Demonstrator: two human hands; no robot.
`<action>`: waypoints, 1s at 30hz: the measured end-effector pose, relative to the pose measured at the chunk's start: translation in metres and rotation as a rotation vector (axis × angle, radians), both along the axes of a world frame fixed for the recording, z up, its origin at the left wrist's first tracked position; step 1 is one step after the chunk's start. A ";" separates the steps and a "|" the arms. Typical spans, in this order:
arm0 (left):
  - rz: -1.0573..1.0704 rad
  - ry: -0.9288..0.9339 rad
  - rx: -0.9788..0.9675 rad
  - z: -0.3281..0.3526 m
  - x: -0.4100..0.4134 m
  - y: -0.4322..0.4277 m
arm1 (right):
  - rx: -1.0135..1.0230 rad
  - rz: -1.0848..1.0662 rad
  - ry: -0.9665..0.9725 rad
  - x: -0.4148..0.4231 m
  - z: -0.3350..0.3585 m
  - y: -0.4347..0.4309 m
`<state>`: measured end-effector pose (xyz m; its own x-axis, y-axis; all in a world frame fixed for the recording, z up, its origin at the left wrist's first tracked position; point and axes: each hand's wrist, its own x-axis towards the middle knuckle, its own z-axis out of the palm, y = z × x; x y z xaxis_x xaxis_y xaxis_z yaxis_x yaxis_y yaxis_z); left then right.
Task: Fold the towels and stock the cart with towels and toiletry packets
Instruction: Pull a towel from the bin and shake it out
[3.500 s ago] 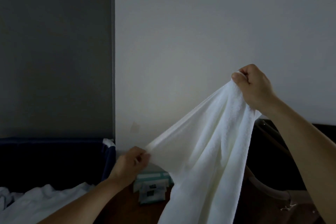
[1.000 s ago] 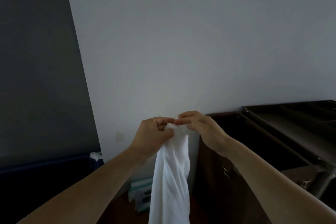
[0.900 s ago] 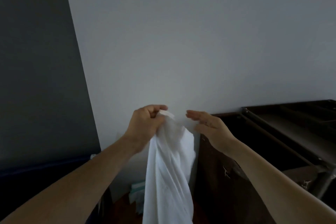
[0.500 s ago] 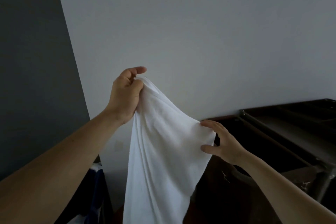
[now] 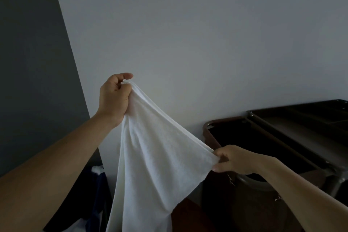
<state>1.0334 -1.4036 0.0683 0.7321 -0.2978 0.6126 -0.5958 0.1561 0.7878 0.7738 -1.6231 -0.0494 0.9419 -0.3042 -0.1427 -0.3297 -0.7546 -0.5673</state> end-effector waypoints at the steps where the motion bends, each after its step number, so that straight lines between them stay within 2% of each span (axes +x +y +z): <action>1: 0.023 -0.025 0.028 -0.001 0.006 0.005 | -0.095 0.019 0.000 0.001 0.004 -0.001; 4: 0.135 -0.125 0.126 0.002 0.029 0.028 | -0.239 0.024 -0.093 0.000 0.030 0.000; 10: 0.364 -0.377 0.288 0.022 0.068 0.075 | -0.427 0.000 -0.525 0.008 0.106 0.006; 12: 0.410 -0.382 0.322 0.022 0.076 0.082 | -0.581 0.056 -0.413 0.021 0.122 0.018; 14: 0.412 -0.380 0.383 0.014 0.079 0.087 | -0.622 0.080 -0.338 0.028 0.135 0.023; 17: 0.385 -0.357 0.387 0.003 0.083 0.096 | -0.615 -0.045 -0.558 0.031 0.150 0.017; 21: 0.341 -0.358 0.418 0.000 0.081 0.103 | -0.610 -0.142 -0.612 0.040 0.143 0.016; 24: 0.315 -0.336 0.413 -0.002 0.078 0.107 | -0.487 -0.204 -0.676 0.045 0.139 0.009; 27: 0.282 -0.205 0.339 -0.005 0.073 0.103 | -0.417 -0.211 -0.655 0.050 0.134 0.008; 30: 0.311 -0.045 0.196 -0.012 0.060 0.091 | -0.445 -0.338 -0.698 0.056 0.134 0.010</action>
